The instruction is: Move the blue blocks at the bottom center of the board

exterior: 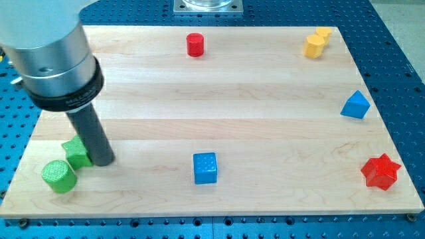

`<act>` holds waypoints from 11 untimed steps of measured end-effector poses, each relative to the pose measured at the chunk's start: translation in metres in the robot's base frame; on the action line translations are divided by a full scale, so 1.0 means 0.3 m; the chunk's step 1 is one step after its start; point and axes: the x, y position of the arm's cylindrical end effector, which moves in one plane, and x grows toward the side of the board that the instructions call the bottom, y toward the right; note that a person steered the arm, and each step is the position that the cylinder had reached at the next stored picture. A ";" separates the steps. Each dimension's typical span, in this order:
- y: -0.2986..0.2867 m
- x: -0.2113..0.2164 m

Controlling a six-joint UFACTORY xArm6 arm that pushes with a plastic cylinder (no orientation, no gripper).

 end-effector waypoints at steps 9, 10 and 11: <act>0.538 0.020; 0.628 0.019; 0.769 -0.131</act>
